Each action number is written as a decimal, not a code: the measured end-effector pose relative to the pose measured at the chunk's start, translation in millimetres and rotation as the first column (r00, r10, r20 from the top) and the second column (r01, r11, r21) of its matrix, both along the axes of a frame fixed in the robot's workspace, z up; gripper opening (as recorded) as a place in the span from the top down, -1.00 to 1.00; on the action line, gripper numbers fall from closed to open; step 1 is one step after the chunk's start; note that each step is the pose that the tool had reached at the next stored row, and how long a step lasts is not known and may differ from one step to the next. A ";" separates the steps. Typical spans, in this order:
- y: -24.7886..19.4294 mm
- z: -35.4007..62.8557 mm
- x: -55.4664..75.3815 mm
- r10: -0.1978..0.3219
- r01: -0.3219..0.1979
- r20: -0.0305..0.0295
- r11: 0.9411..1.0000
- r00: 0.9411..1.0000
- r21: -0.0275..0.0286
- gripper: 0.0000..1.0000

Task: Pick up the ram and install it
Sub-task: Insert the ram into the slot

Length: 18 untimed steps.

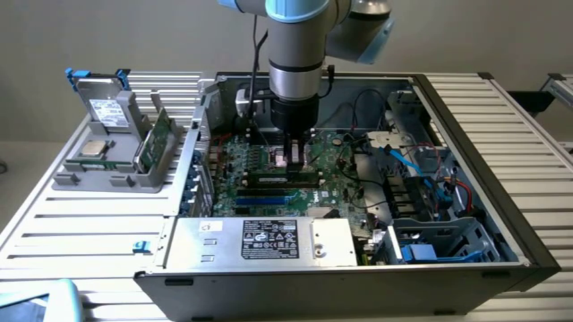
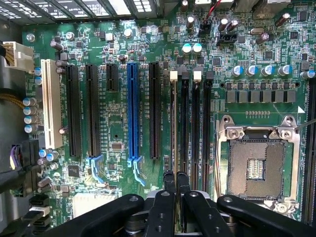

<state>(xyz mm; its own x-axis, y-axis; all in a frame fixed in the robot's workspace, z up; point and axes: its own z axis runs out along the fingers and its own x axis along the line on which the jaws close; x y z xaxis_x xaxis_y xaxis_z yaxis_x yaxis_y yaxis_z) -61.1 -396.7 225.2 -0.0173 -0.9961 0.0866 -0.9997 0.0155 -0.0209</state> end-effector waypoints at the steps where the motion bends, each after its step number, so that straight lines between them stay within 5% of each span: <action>1: 0.0 0.0 0.0 0.000 0.000 0.000 1.000 1.000 0.000 0.70; 4: 0.1 4.0 0.1 0.000 0.000 0.000 1.000 1.000 -0.001 0.57; 11: 0.0 32.1 13.0 0.000 0.000 -0.007 1.000 1.000 -0.001 0.57; 16: 0.0 39.0 26.5 0.000 0.000 -0.029 1.000 1.000 -0.001 0.57; 18: 0.0 39.1 26.6 0.000 0.000 -0.030 1.000 1.000 -0.001 0.57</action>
